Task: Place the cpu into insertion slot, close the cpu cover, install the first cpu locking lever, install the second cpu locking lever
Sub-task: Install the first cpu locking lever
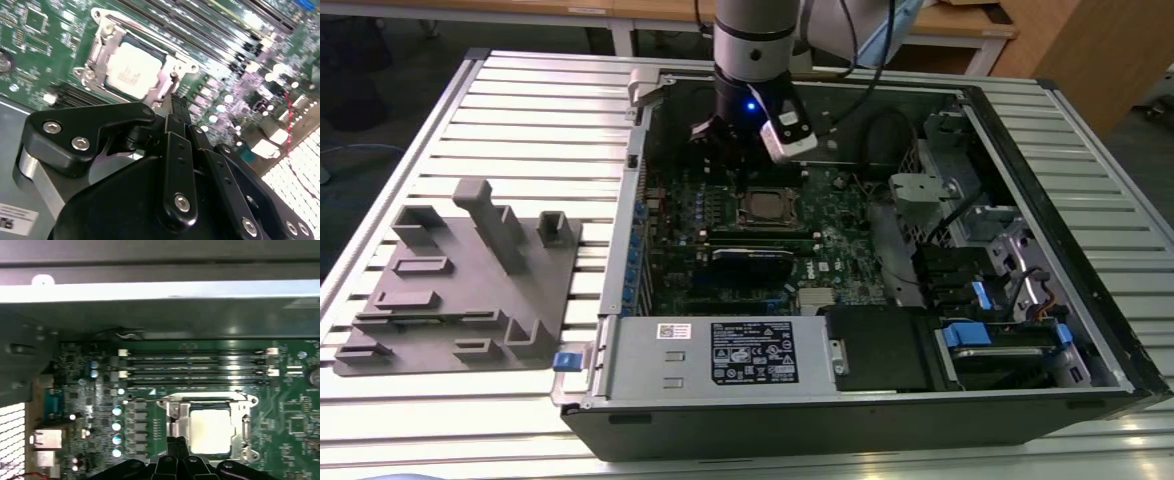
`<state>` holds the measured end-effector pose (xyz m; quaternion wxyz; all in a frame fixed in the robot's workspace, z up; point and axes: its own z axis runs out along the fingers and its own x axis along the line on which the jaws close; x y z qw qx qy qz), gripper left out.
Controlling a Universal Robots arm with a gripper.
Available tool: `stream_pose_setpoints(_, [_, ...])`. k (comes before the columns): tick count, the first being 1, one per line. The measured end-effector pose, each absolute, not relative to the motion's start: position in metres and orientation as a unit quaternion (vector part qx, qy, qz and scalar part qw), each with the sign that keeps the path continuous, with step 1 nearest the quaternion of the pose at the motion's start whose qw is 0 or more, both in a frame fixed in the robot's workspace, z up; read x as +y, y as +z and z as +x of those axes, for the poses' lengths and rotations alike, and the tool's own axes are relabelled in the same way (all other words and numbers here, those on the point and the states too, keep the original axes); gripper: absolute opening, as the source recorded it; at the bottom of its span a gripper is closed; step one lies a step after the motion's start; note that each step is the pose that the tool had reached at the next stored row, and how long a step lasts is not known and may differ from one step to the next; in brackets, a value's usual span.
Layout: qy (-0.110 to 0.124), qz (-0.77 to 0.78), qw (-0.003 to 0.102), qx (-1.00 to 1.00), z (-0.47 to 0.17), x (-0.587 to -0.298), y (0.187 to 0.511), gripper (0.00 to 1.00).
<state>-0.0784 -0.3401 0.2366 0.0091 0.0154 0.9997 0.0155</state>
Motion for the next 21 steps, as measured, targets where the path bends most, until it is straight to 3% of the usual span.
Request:
stream_pose_setpoints(11, [0.015, 0.015, 0.009, 1.0, -0.095, -0.34, 0.237, 0.11])
stream_pose_setpoints(21, [0.015, 0.015, 0.009, 1.0, -0.095, -0.34, 0.256, 0.11])
